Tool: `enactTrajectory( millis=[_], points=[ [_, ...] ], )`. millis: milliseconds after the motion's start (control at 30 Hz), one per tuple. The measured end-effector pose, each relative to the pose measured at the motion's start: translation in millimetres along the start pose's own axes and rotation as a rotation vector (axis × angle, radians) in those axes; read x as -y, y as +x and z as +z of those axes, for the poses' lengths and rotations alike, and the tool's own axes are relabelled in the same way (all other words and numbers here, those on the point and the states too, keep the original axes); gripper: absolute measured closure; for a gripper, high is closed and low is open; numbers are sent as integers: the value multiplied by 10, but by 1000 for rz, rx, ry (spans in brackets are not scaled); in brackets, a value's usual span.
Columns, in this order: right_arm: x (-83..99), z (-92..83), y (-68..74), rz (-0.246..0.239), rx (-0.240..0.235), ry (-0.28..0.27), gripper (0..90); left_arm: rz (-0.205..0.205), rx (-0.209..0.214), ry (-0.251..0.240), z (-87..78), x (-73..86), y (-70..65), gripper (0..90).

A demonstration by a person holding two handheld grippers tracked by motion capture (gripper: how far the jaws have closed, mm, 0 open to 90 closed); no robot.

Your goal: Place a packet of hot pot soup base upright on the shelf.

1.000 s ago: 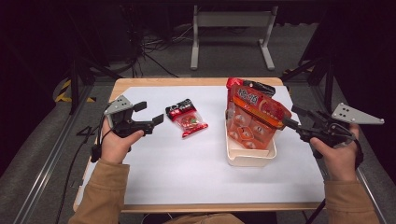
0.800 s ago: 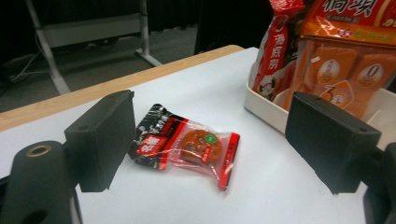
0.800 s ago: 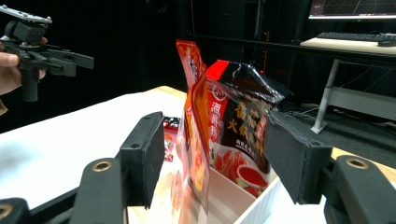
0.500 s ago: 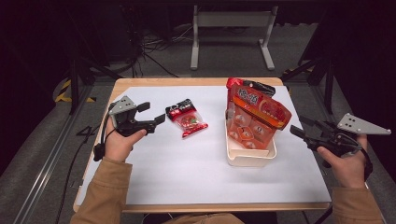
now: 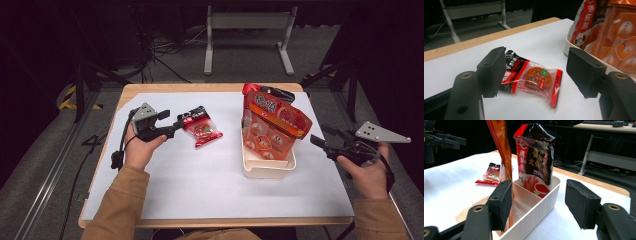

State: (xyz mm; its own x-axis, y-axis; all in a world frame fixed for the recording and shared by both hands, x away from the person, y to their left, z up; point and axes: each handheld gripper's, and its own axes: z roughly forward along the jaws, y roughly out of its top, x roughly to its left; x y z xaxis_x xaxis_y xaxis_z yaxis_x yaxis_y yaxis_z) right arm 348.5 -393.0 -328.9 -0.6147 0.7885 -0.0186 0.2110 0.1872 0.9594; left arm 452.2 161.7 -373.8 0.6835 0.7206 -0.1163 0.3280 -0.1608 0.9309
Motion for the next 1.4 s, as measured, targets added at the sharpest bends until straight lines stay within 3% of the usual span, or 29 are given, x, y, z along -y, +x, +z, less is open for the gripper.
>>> enactTrajectory(
  millis=[100, 200, 300, 367, 567, 867, 1167, 1400],
  points=[
    [14, 29, -12, 4, -2, 8, 382, -36, 2, 6, 121, 24, 68, 365],
    [20, 57, -19, -2, -4, 13, 382, -45, -4, 12, 229, 43, 136, 376],
    [24, 84, -31, 0, -9, 16, 382, -39, -13, 16, 279, 48, 175, 341],
    [31, 97, -41, -1, -9, 20, 382, -57, -27, 19, 323, 66, 225, 308],
    [52, 104, -54, 3, -8, 29, 383, -70, -54, 75, 447, 98, 355, 300],
    [103, 114, -58, 3, -5, 44, 383, -155, -65, 95, 586, 218, 527, 350],
    [173, 129, -26, 0, -2, 71, 383, -176, -82, 142, 659, 260, 575, 363],
    [211, 123, -9, 3, -1, 81, 375, -188, -92, 139, 548, 163, 507, 320]
  ],
)
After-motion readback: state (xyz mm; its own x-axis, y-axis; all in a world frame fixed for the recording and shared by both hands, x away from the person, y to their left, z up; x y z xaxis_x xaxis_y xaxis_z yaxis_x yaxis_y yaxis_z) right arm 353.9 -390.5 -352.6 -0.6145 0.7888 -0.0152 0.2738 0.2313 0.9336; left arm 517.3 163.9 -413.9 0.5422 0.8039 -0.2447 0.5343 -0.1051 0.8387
